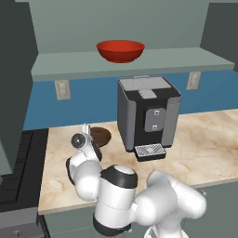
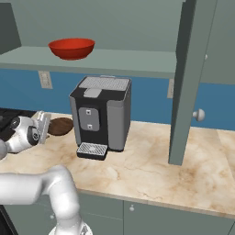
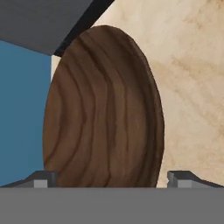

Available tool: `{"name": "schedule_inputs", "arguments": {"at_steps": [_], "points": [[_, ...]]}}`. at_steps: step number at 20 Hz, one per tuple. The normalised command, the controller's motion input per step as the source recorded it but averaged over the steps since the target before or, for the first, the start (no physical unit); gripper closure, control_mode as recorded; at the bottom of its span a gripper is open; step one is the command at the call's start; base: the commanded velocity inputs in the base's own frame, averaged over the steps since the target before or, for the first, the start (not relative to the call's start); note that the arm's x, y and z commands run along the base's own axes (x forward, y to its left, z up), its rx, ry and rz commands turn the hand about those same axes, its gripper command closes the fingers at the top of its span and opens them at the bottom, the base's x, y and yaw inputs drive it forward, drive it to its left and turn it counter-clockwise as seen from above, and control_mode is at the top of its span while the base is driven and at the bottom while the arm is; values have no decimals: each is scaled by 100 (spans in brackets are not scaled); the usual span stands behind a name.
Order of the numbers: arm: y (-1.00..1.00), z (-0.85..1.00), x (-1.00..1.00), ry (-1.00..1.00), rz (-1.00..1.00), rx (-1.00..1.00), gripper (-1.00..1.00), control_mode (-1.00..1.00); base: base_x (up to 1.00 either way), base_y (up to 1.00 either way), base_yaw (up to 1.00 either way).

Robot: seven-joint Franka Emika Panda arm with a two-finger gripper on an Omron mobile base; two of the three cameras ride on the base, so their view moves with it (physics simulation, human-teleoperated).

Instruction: Pick up the bowls on the counter and stack them on top of one another in the open cabinet. Place the smaller bowl on top of the larger bowl.

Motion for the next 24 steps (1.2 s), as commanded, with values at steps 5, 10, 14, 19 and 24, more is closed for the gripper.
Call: {"name": "schedule_inputs", "arguments": {"at_steps": [5,10,14,19,24], "points": [[23,-27,29,0,-7,5,-100,-100,0,0,0],[20,-28,28,0,-7,5,-100,-100,0,0,0],[16,-35,23,0,-6,5,-100,-100,0,0,0],[1,-46,2,2,-4,5,-100,-100,0,0,0],[-18,-49,-18,1,-8,6,-100,-100,0,0,0]]}}
